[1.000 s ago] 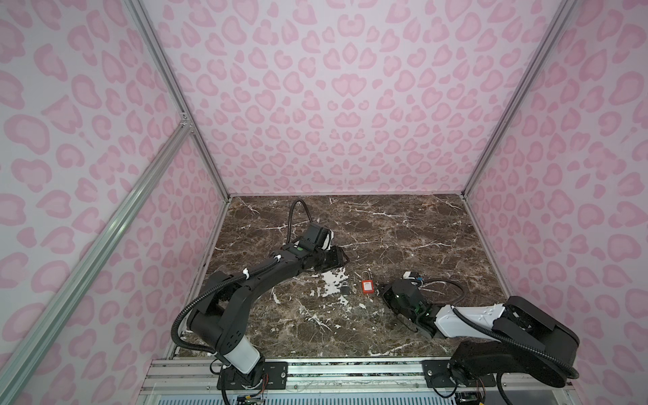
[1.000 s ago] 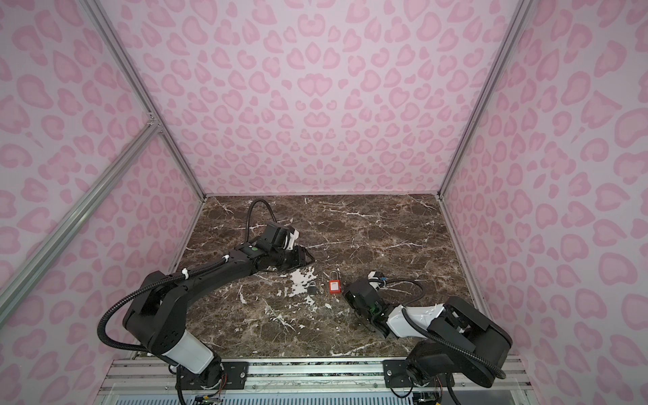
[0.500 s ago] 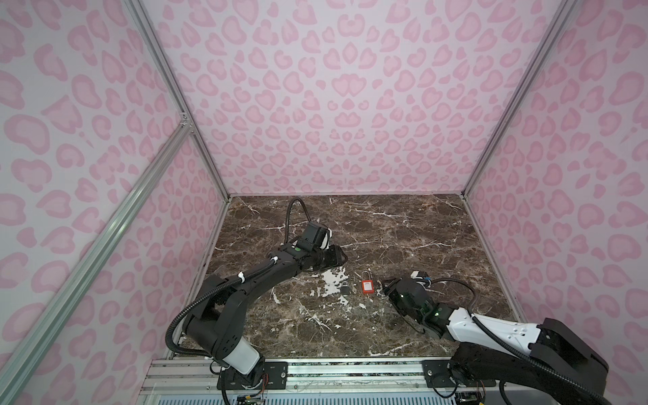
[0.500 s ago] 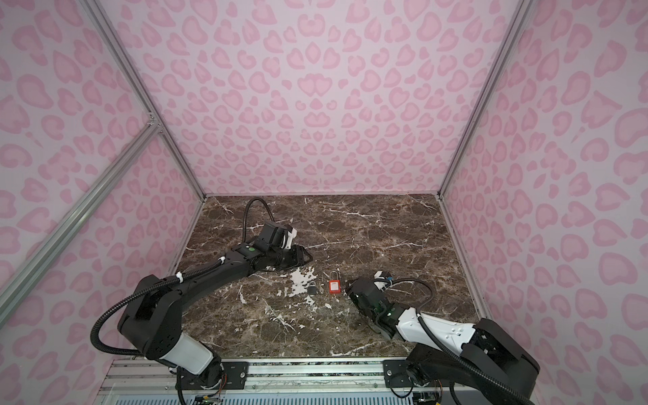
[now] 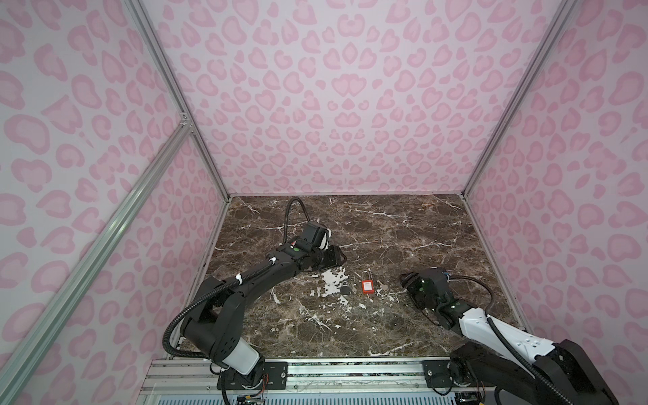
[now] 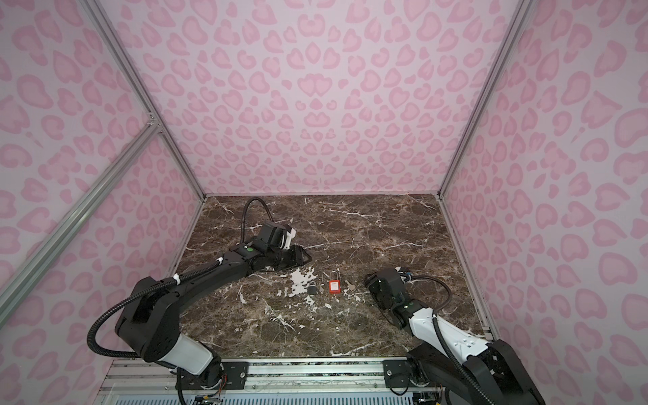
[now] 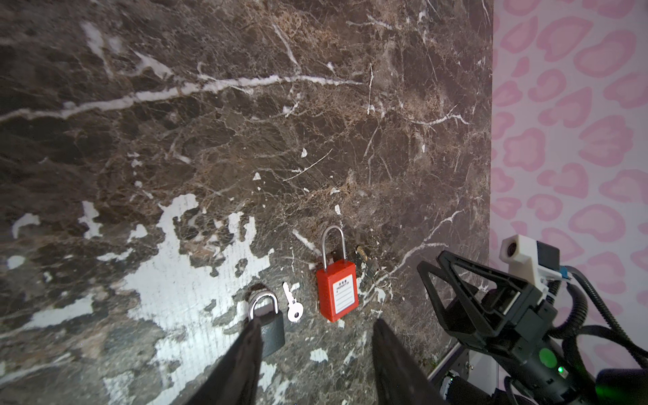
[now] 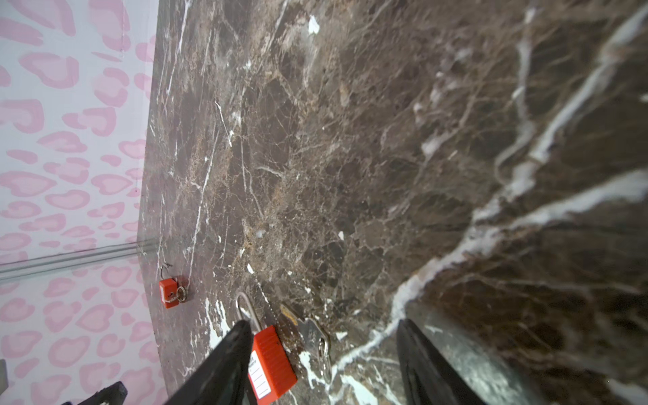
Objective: Lock with the key
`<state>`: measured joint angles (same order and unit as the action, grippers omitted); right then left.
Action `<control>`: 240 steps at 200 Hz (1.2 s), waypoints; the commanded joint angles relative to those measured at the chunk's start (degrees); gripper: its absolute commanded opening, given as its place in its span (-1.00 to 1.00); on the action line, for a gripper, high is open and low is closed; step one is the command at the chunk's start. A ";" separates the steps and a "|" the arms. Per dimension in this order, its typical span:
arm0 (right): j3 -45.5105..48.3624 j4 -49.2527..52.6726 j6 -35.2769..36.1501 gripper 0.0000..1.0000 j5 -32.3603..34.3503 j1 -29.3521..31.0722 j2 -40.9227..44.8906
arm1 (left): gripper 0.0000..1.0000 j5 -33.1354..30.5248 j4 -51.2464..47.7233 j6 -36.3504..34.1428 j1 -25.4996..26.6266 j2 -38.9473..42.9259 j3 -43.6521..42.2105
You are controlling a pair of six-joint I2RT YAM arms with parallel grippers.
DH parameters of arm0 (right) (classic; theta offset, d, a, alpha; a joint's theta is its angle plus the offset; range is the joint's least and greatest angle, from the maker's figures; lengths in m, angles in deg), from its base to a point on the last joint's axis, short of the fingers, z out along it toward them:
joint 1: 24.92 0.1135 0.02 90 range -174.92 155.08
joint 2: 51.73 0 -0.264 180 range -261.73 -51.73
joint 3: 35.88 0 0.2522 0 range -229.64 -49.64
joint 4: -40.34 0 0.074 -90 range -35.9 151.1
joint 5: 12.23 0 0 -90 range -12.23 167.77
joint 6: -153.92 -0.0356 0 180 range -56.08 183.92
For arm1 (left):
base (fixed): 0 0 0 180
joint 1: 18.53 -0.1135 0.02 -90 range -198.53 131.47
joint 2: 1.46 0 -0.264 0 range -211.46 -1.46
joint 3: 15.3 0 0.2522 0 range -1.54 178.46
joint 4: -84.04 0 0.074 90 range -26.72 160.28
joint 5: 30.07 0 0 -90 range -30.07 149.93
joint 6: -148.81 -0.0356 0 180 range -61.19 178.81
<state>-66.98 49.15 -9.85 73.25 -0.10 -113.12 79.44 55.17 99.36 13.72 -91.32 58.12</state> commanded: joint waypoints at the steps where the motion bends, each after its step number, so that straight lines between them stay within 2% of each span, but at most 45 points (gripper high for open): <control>1: 0.23 -2.51 4.72 0.35 -8.36 -1.07 -1.71 | 0.06 0.09 -0.79 -0.66 -0.17 0.44 0.64; 45: -2.04 -7.81 7.41 0.35 -17.14 -1.10 -8.72 | 0.06 -0.35 -0.01 0.15 -0.22 0.26 0.48; 96: -2.22 -13.77 6.26 0.35 -20.11 -1.35 -14.42 | 0.06 -0.91 0.28 0.25 -0.34 0.30 -0.92; 163: -1.22 -16.89 5.51 0.34 -23.13 -0.45 -14.64 | 0.07 -1.58 -0.65 -0.78 -0.82 -1.11 0.03; 186: -0.83 -15.77 5.51 0.34 -22.03 -0.38 -13.56 | 0.07 -1.31 -1.14 -1.37 -1.61 -0.78 0.39; 206: 0.36 -11.73 4.67 0.34 -16.77 -0.89 -10.30 | 0.07 -0.69 -1.50 -1.58 -2.32 -0.62 0.27; 240: 2.20 -8.16 4.72 0.35 -12.80 -4.49 -5.29 | 0.07 -0.69 -1.50 -1.82 -2.93 0.27 -0.25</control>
<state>-65.45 37.43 -5.35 56.29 -2.99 -120.20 78.65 53.85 98.18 11.08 -92.06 57.88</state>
